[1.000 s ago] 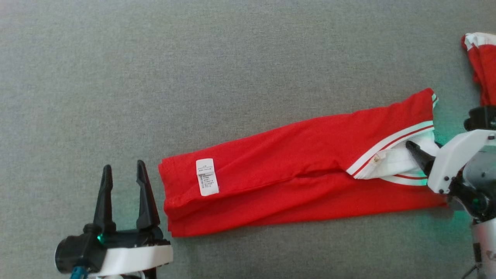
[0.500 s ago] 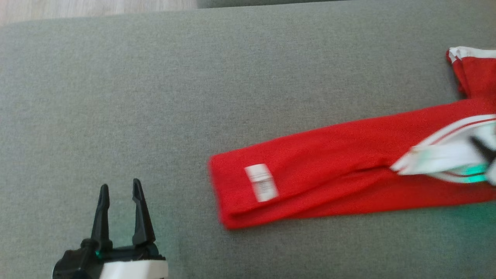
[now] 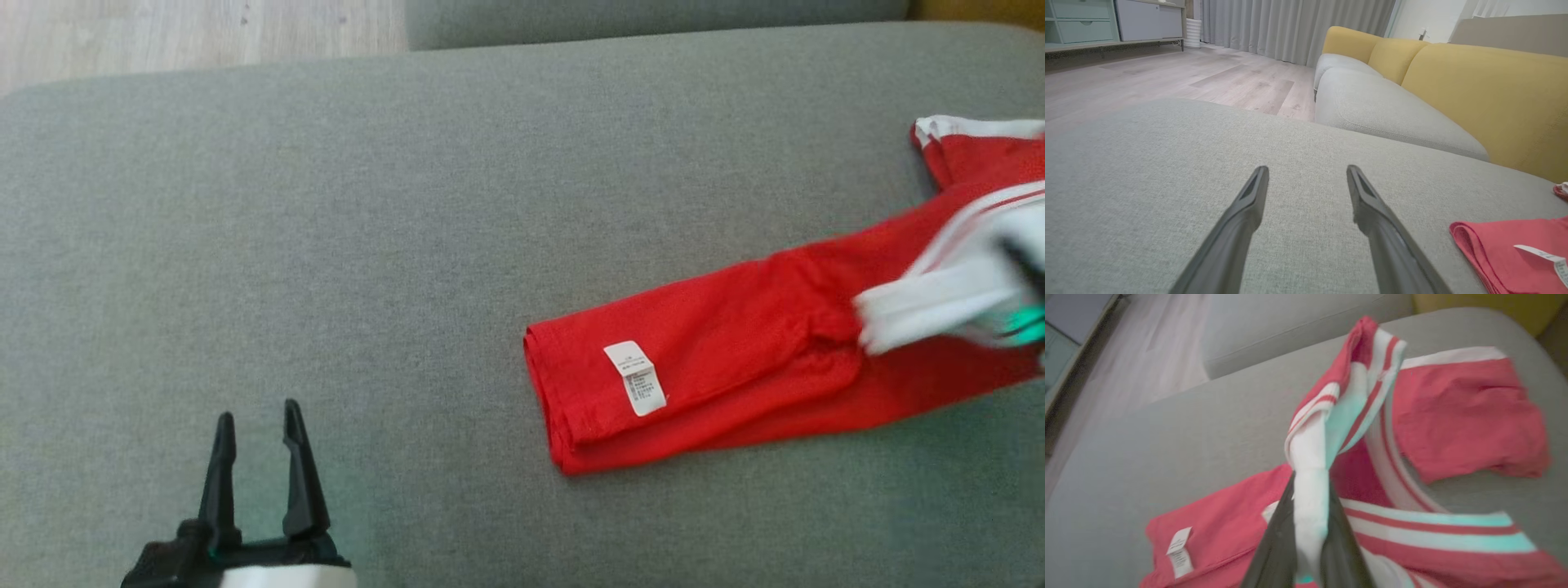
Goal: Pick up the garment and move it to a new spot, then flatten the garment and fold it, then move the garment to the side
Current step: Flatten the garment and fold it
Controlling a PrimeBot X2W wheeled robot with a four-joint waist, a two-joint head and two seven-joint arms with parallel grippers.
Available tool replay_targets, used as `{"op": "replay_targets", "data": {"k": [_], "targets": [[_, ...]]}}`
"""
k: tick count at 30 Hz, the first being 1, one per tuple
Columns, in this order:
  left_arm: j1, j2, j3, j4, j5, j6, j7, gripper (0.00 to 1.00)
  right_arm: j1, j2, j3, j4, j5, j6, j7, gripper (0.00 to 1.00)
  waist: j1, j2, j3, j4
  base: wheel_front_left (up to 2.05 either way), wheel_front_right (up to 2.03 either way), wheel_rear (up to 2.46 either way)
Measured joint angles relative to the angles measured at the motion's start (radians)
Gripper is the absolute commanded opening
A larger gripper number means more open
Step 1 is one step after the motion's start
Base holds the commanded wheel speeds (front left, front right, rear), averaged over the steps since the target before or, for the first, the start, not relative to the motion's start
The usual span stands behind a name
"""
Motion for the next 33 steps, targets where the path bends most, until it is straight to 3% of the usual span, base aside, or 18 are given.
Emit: {"op": "replay_targets", "data": {"k": [6, 9, 14, 20, 33], "targets": [[0.0, 0.0, -0.003, 0.019, 0.024, -0.007, 0.0, 1.0, 0.107, 0.142, 0.199, -0.07, 0.005, 0.0, 0.014, 0.0, -0.0001, 0.0, -0.022, 0.008, 0.0, 0.0, 0.0], [0.0, 0.0, -0.003, 0.021, 0.025, -0.007, 0.0, 1.0, 0.137, 0.193, 0.308, -0.035, -0.002, 0.0, -0.047, 0.0, 0.0, 0.0, -0.029, 0.013, 0.0, 0.0, 0.0], [0.0, 0.0, -0.021, 0.03, 0.025, -0.008, 0.0, 1.0, 0.14, 0.206, 0.469, 0.095, -0.027, 0.0, -0.177, 0.0, 0.0, 0.0, -0.04, 0.028, 0.0, 0.0, 0.0], [0.005, 0.0, -0.032, 0.035, 0.025, -0.007, 0.0, 1.0, 0.136, 0.208, 0.588, 0.204, -0.013, 0.0, -0.306, 0.0, 0.0, 0.0, -0.044, 0.046, 0.0, 0.0, 0.0], [0.02, 0.0, -0.045, 0.049, 0.025, -0.005, 0.0, 1.0, 0.048, 0.208, 0.683, 0.316, -0.031, 0.0, -0.467, 0.0, 0.0001, 0.0, -0.04, 0.047, 0.0, 0.0, 0.0]]}}
